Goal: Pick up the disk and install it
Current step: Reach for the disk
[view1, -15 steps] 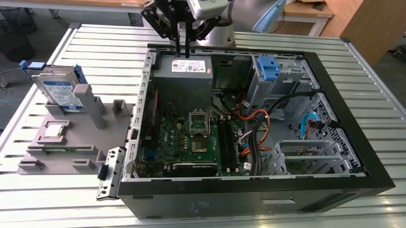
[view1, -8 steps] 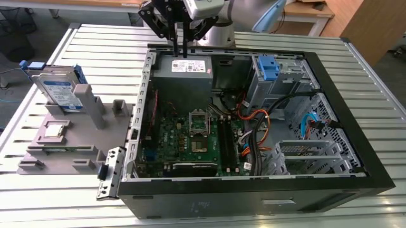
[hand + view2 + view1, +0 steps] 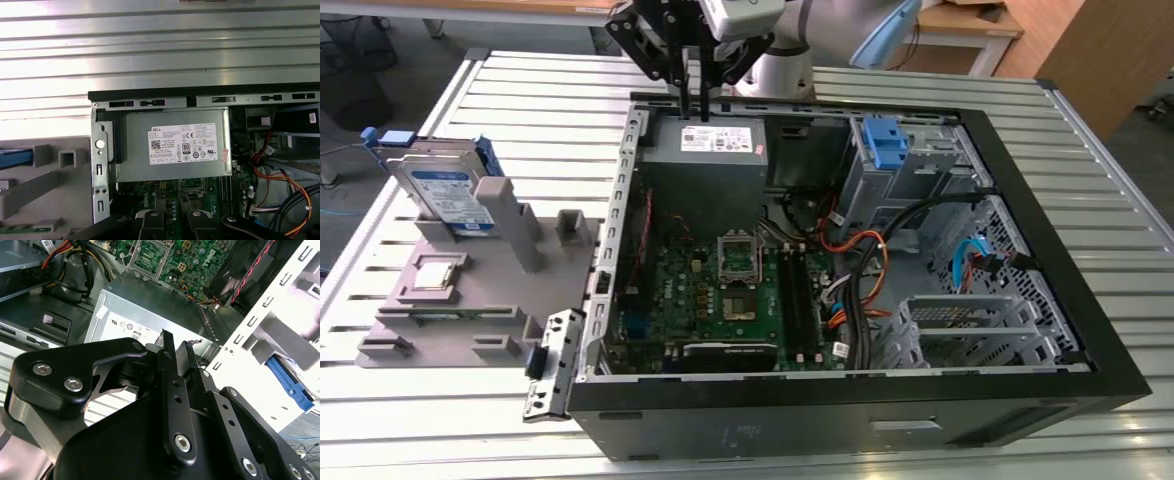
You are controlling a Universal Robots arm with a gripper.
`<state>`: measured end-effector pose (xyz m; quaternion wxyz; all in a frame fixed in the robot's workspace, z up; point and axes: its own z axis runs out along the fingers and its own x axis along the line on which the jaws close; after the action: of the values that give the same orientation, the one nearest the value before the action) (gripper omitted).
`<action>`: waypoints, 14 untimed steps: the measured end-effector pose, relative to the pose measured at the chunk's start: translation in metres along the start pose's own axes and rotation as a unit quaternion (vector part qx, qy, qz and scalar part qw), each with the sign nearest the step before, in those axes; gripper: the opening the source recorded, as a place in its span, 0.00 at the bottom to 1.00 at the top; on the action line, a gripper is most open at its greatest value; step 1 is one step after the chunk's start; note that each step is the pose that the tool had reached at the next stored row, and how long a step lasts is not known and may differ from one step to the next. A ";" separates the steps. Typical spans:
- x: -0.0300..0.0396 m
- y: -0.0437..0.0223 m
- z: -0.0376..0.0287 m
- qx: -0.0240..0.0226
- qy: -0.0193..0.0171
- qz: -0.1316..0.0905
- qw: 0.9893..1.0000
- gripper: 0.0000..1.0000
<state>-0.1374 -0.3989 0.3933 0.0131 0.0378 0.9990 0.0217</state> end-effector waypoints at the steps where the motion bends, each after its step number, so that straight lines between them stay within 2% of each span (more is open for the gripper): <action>1: 0.0000 0.0000 0.0000 0.000 0.000 0.000 1.000 0.24; 8: 0.0014 -0.0001 0.0000 0.000 0.000 0.000 1.000 0.24; 14: 0.0082 -0.0006 -0.0002 0.000 0.000 0.000 1.000 0.24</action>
<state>-0.1456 -0.3989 0.3932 0.0131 0.0378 0.9990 0.0217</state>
